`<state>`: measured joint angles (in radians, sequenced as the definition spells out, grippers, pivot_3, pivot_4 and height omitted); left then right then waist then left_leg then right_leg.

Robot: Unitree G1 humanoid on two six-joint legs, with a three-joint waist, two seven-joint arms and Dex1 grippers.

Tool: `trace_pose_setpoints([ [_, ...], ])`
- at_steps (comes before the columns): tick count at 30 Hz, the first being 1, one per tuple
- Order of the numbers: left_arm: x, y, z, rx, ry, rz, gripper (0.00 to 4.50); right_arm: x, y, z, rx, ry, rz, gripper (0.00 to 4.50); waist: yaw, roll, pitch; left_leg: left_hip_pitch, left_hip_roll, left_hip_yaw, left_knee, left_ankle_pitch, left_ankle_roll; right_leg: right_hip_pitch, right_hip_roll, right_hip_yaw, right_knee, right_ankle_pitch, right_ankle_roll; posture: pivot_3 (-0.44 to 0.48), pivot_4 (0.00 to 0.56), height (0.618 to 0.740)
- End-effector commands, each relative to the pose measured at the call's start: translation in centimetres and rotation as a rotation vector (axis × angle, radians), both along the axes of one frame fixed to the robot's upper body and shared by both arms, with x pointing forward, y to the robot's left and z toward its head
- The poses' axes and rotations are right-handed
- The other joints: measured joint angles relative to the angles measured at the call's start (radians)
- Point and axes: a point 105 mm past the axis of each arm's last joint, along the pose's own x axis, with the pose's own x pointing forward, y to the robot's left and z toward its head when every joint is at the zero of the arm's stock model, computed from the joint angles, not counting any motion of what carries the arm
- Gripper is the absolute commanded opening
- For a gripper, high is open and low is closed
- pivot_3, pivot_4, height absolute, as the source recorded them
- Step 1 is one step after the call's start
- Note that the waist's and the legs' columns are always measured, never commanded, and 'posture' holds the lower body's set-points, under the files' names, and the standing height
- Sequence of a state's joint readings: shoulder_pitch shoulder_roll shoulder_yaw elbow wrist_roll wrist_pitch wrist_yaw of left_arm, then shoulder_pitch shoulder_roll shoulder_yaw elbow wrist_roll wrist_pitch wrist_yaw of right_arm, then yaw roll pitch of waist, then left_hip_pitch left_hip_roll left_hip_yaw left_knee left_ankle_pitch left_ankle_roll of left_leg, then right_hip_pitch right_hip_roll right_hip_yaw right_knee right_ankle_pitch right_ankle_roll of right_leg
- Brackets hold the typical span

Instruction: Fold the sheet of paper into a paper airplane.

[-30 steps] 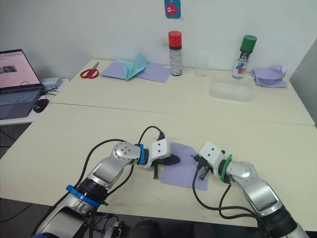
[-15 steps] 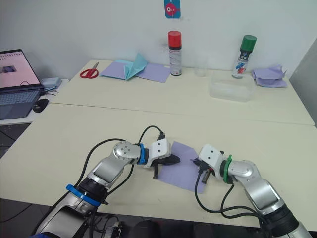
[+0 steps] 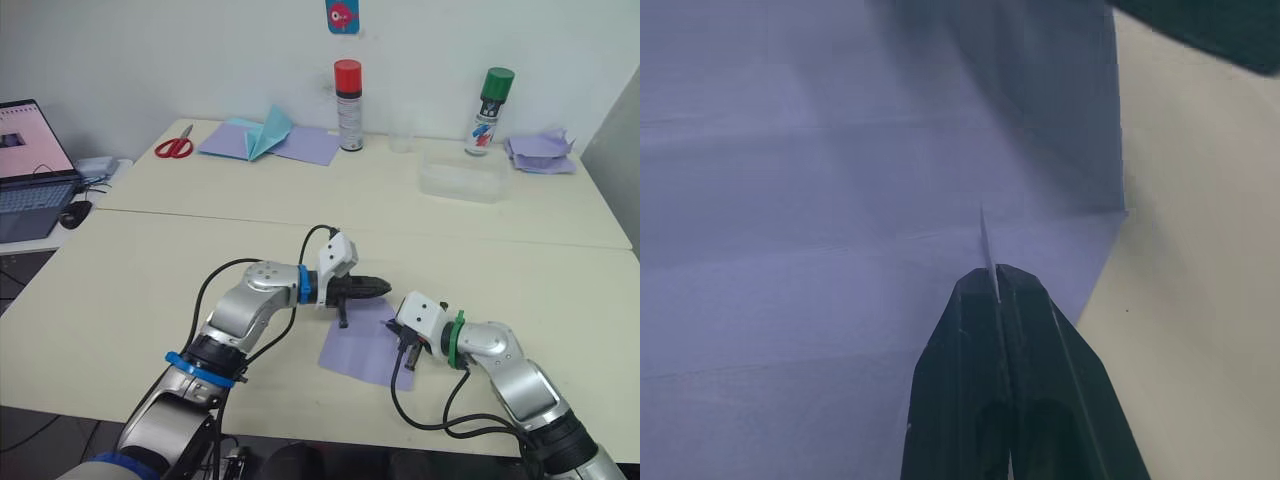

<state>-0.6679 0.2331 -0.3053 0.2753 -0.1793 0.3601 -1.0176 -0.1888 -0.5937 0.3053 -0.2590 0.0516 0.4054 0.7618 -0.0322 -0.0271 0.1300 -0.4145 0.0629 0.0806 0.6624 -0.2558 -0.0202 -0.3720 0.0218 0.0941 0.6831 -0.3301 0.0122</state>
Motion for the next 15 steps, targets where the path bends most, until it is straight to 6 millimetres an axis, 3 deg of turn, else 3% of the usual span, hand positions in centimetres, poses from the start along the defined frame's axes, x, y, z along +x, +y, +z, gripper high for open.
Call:
trace_pose_setpoints([
  [1,0.9,-1.0,-1.5,0.094,-0.039,0.014,0.0,-0.3,0.3,-0.7,-0.014,0.017,0.02,0.03,0.0,0.0,0.0,0.0,0.0,0.0,0.0,0.0,0.0,0.0,0.0,0.0,0.0,0.0,0.0,0.0,0.15,0.74],
  [5,1.3,-0.8,-4.5,0.279,-0.067,-0.003,0.0,-0.4,0.3,-0.7,-0.014,0.012,0.023,0.03,0.0,0.0,0.0,0.0,0.0,0.0,0.0,-0.001,0.002,-0.001,0.001,0.001,0.0,0.0,0.0,0.0,0.15,0.74],
  [12,0.4,-0.5,-6.9,0.369,-0.073,-0.051,0.0,-1.3,0.3,-0.3,-0.006,0.007,0.068,0.03,0.003,0.0,0.0,0.0,0.001,0.0,0.0,-0.001,0.002,0.0,0.001,0.001,0.0,0.0,0.0,0.0,0.15,0.74],
  [15,0.2,-0.4,-7.2,0.378,-0.089,-0.065,0.0,-2.6,0.4,0.1,0.015,0.055,0.124,0.67,0.006,0.0,0.0,0.0,0.001,0.0,0.0,-0.001,0.002,0.0,0.0,0.001,0.0,0.0,0.0,0.0,0.15,0.74],
])
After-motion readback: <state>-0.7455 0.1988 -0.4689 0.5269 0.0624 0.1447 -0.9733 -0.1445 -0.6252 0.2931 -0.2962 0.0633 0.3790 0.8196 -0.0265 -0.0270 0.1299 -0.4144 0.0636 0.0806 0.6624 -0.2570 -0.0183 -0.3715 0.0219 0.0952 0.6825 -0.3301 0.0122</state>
